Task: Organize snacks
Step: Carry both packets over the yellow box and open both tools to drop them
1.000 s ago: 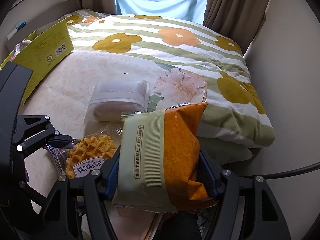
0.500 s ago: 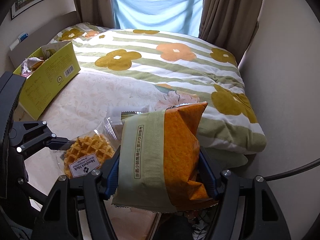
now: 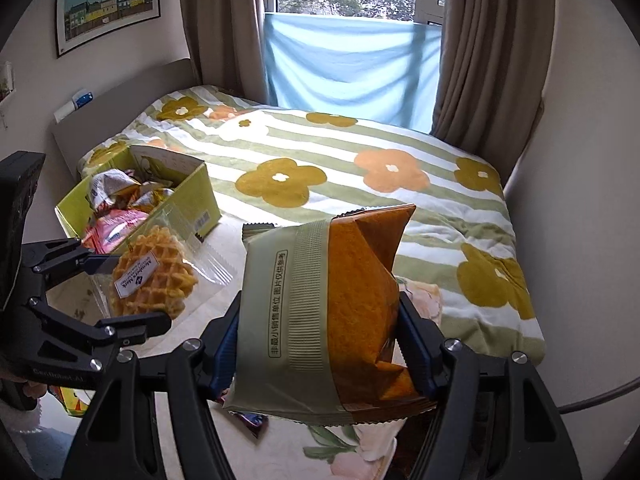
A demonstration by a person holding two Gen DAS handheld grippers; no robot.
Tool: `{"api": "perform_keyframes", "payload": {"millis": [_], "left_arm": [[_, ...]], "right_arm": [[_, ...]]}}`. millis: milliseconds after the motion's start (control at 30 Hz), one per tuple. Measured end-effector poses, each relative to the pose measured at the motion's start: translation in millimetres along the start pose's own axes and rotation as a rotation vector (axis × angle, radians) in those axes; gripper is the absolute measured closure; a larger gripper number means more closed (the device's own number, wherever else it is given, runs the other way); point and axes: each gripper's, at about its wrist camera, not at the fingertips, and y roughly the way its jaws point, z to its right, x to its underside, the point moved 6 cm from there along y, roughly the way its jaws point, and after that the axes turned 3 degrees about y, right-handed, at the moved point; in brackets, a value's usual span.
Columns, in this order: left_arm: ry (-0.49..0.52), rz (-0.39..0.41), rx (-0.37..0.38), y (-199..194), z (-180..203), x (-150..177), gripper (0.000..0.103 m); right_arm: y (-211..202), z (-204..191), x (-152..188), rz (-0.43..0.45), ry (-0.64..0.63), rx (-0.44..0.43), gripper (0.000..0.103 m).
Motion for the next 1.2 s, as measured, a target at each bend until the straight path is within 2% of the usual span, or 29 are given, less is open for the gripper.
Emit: {"api": "perform_keyframes", "payload": {"millis": [133, 300, 500, 700, 867, 1033, 1100, 1133, 1167, 1200], "left_arm": [[-0.029, 0.040, -0.044, -27, -54, -12, 0.030], [-0.061, 0.043, -0.087, -53, -130, -17, 0.030], [-0.110, 0.031, -0.116, -63, -222, -13, 0.030], [-0.133, -0.010, -0.134, -56, -296, 0, 0.030], [-0.130, -0.048, -0.124, -42, -326, 12, 0.030], [-0.120, -0.072, -0.106, -32, -331, 24, 0.028], [-0.109, -0.074, -0.111, -30, -331, 28, 0.022], [-0.108, -0.077, -0.120, -29, -333, 29, 0.009], [-0.111, -0.072, -0.133, -29, -335, 31, 0.002], [-0.118, -0.066, -0.141, -30, -336, 32, 0.001]], "right_arm": [[3, -42, -31, 0.021, -0.013, -0.032, 0.038], [18, -106, -68, 0.040, -0.042, -0.081, 0.038], [47, -182, -101, 0.033, -0.043, -0.134, 0.038], [87, -229, -120, -0.012, 0.025, -0.149, 0.038], [113, -247, -121, -0.055, 0.093, -0.145, 0.038], [134, -254, -118, -0.112, 0.134, -0.148, 0.038], [139, -257, -118, -0.130, 0.133, -0.157, 0.038], [141, -259, -119, -0.135, 0.129, -0.158, 0.038], [143, -260, -120, -0.139, 0.128, -0.161, 0.038], [146, -261, -121, -0.144, 0.131, -0.164, 0.038]]}}
